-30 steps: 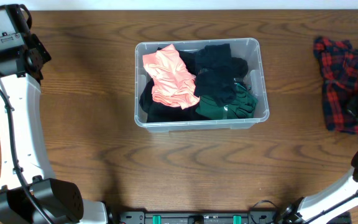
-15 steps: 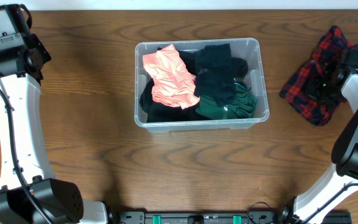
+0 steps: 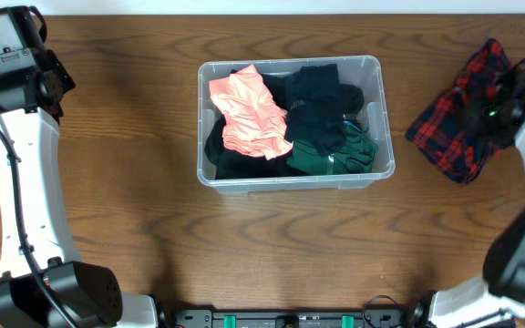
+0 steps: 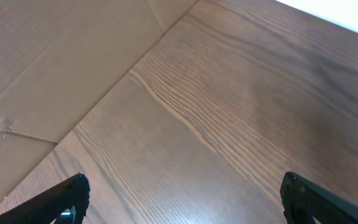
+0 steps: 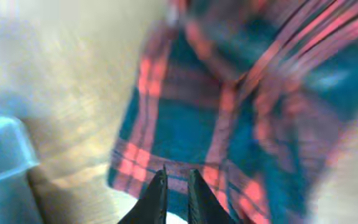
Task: Pack container
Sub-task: 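Close the right gripper on the red plaid shirt and lift it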
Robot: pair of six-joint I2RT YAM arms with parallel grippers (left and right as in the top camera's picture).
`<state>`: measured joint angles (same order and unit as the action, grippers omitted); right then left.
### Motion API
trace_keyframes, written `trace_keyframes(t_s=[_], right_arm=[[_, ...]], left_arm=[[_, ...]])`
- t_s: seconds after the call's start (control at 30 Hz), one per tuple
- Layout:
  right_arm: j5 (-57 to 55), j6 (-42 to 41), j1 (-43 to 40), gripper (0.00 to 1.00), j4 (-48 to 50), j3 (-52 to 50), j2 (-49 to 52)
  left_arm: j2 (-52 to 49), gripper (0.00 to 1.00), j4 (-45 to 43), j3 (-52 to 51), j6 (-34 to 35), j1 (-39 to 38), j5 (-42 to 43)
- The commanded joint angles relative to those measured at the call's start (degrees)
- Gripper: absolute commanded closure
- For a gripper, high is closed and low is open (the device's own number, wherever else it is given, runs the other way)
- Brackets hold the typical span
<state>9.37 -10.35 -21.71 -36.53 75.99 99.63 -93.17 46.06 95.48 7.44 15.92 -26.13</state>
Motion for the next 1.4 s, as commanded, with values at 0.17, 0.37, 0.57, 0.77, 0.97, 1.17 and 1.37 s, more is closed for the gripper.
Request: trace_keyframes(t_s=[0.17, 0.37, 0.57, 0.77, 0.97, 1.17, 1.37], right_arm=[[-7.6, -2.5, -7.5, 0.83, 0.0, 0.1, -6.2], [-7.6, -2.4, -13.5, 0.65, 0.3, 0.1, -4.0], [-7.2, -2.2, -16.6, 0.24, 4.0, 0.1, -0.8], [1.0, -0.9, -17.0, 0.01, 8.9, 0.1, 4.5], [7.1, -1.0, -16.9, 0.01, 15.2, 0.1, 11.7], [13.2, -2.8, -16.9, 0.01, 21.0, 0.1, 17.7], [14.5, -2.9, -16.1, 0.01, 25.1, 0.1, 21.6]], left_arm=[[-0.1, 0.02, 0.0, 0.0, -0.3, 0.1, -0.9], [-0.1, 0.02, 0.0, 0.0, -0.3, 0.1, -0.9], [-0.1, 0.02, 0.0, 0.0, -0.3, 0.1, -0.9], [-0.1, 0.02, 0.0, 0.0, -0.3, 0.1, -0.9], [-0.1, 0.02, 0.0, 0.0, -0.3, 0.1, -0.9], [-0.1, 0.02, 0.0, 0.0, -0.3, 0.1, -0.9], [-0.1, 0.02, 0.0, 0.0, -0.3, 0.1, -0.9]])
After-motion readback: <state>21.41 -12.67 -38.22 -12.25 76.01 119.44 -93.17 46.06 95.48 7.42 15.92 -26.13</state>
